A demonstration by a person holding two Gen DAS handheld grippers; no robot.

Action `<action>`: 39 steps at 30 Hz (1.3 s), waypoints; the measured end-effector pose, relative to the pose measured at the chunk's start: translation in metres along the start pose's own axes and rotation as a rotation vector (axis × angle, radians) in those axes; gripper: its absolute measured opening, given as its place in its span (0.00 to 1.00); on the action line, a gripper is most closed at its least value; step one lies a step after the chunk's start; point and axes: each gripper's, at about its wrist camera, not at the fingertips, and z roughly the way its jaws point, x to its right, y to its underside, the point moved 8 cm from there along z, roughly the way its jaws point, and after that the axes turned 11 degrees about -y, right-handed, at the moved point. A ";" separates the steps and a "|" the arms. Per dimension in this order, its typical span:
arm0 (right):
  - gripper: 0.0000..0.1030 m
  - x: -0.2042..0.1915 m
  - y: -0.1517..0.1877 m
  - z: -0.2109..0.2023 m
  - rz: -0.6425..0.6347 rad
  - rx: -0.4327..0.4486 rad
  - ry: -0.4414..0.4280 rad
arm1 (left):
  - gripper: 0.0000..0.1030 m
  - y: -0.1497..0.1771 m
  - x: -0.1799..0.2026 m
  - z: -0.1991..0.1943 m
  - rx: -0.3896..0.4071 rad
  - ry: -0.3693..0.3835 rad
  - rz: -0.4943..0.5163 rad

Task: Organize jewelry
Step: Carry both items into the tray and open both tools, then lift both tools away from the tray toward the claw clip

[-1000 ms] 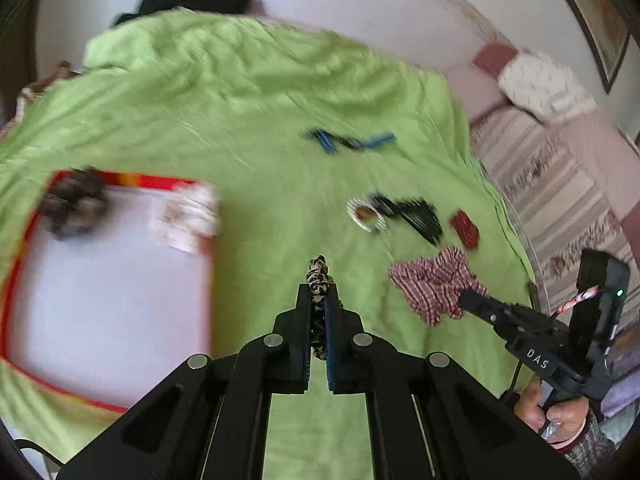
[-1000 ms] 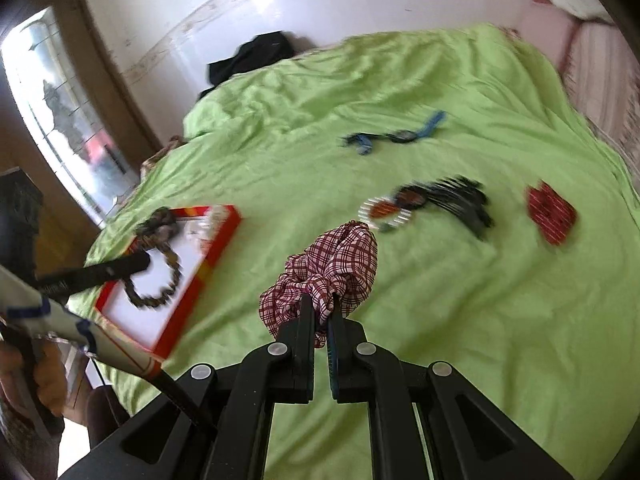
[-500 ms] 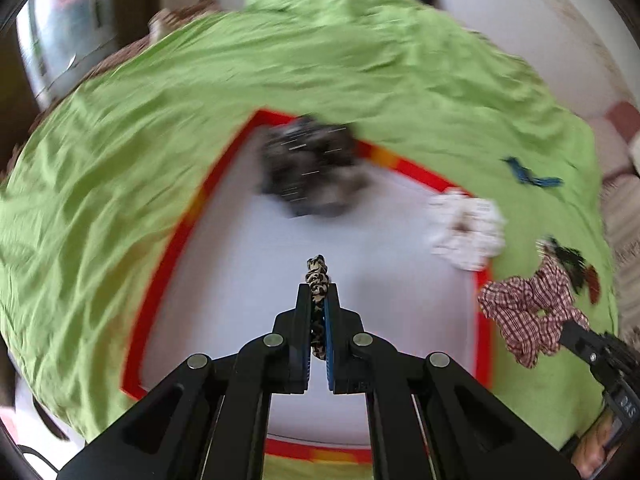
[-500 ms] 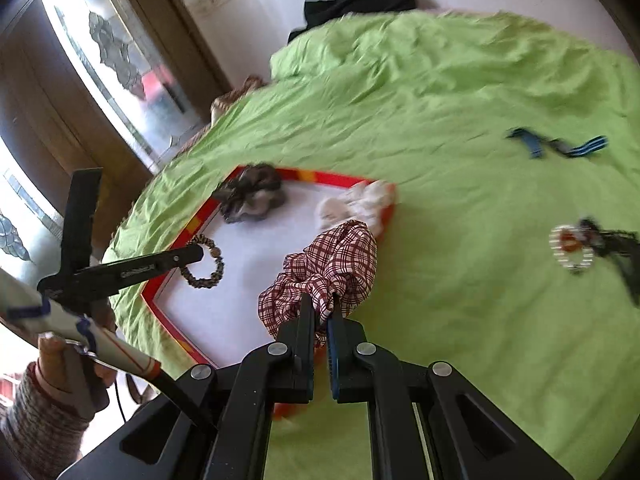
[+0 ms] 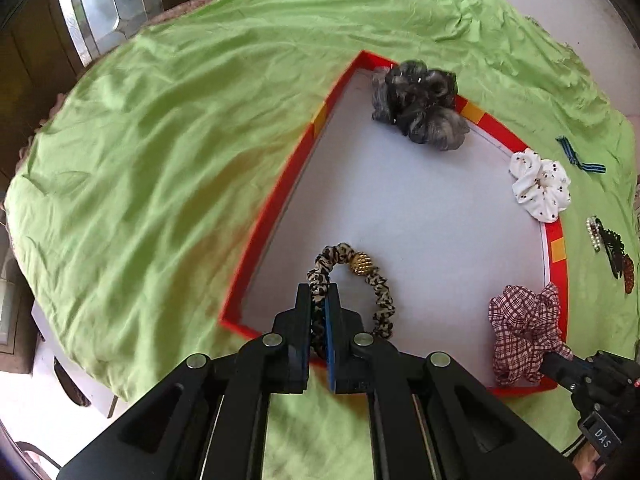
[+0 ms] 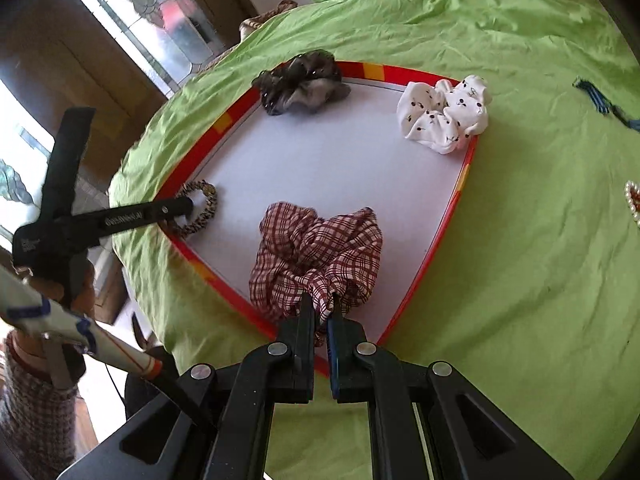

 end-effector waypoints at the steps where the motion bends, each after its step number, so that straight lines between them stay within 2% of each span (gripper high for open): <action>1: 0.06 -0.001 0.001 0.000 -0.016 -0.001 0.016 | 0.07 0.001 -0.003 -0.002 0.013 -0.004 -0.005; 3: 0.06 -0.002 0.003 0.000 -0.041 0.000 0.041 | 0.10 0.001 -0.006 -0.009 0.036 -0.023 -0.010; 6: 0.10 -0.007 0.001 -0.003 -0.074 0.018 0.068 | 0.30 0.001 -0.008 -0.025 0.070 -0.011 -0.032; 8: 0.25 -0.010 0.003 -0.008 -0.095 0.026 0.075 | 0.42 0.001 -0.009 -0.038 0.104 -0.006 -0.049; 9: 0.34 -0.011 0.004 -0.013 -0.106 0.037 0.085 | 0.43 0.002 -0.010 -0.046 0.122 -0.010 -0.058; 11: 0.39 -0.013 0.007 -0.021 -0.114 0.056 0.091 | 0.44 0.004 -0.010 -0.060 0.148 -0.018 -0.070; 17: 0.40 -0.012 0.019 -0.049 -0.112 0.108 0.106 | 0.50 0.017 0.001 -0.096 0.217 -0.059 -0.076; 22: 0.41 0.006 0.041 -0.082 -0.074 0.165 0.139 | 0.53 0.030 0.034 -0.121 0.272 -0.073 -0.033; 29: 0.41 0.058 0.093 -0.126 0.078 0.209 0.227 | 0.55 0.049 0.092 -0.143 0.315 0.007 0.015; 34: 0.41 0.089 0.128 -0.158 0.167 0.266 0.288 | 0.56 0.065 0.140 -0.142 0.285 0.091 0.050; 39: 0.41 0.115 0.153 -0.175 0.256 0.304 0.304 | 0.56 0.089 0.178 -0.148 0.288 0.081 0.155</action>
